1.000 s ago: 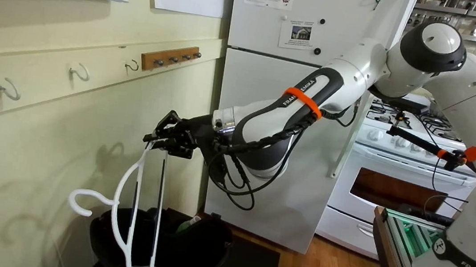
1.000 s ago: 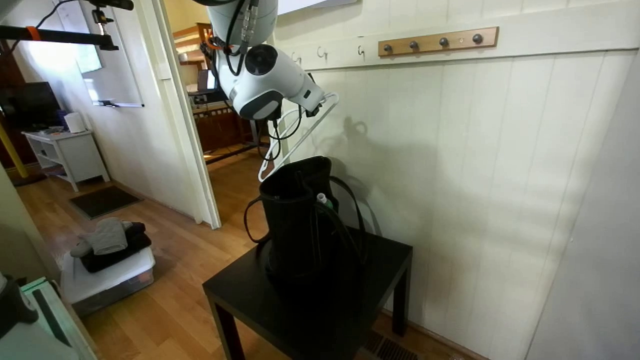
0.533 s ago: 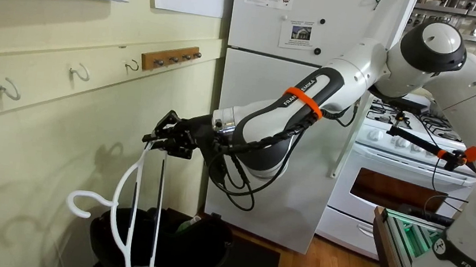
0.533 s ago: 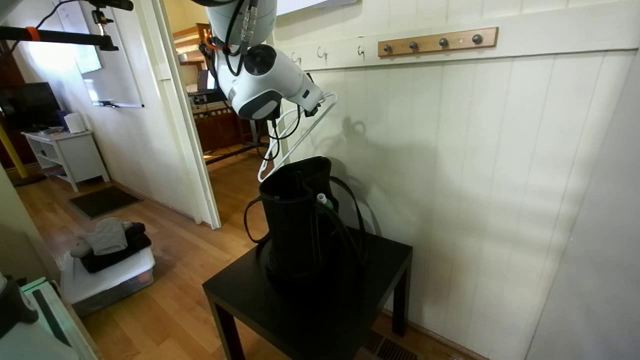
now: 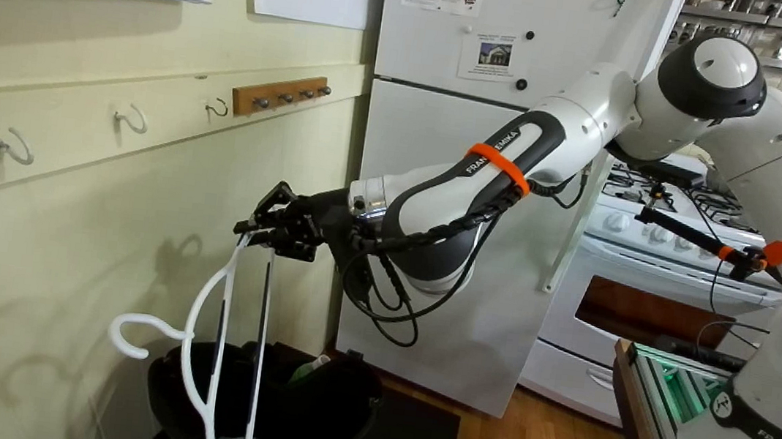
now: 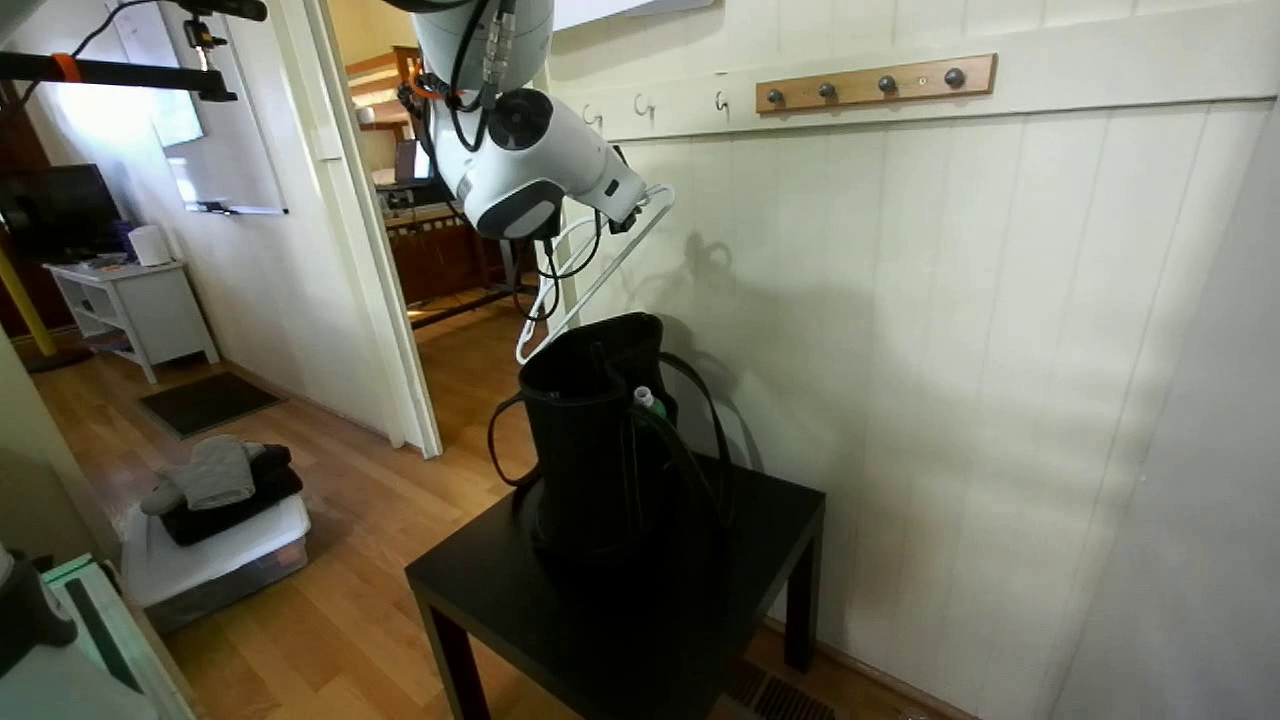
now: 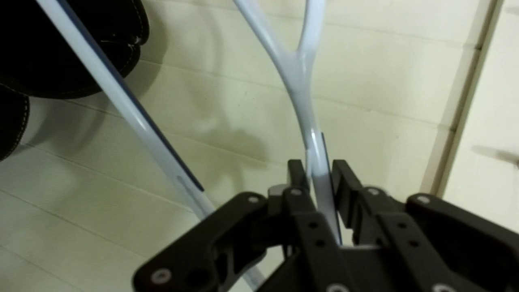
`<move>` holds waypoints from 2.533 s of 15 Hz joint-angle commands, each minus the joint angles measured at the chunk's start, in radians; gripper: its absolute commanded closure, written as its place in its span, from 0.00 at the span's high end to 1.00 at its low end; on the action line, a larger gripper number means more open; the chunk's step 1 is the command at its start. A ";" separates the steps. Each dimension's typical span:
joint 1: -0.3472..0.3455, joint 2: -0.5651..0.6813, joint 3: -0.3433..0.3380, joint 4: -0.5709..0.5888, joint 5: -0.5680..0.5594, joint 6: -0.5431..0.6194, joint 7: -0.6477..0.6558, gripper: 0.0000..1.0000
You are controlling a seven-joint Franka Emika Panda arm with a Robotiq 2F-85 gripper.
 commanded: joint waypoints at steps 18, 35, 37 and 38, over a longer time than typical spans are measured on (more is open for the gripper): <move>0.163 -0.080 -0.185 0.072 -0.267 0.264 0.219 0.06; 0.340 -0.129 -0.387 0.250 -0.302 0.460 0.374 0.06; 0.339 -0.121 -0.376 0.289 -0.301 0.460 0.374 0.06; 0.342 -0.117 -0.372 0.307 -0.293 0.460 0.371 0.06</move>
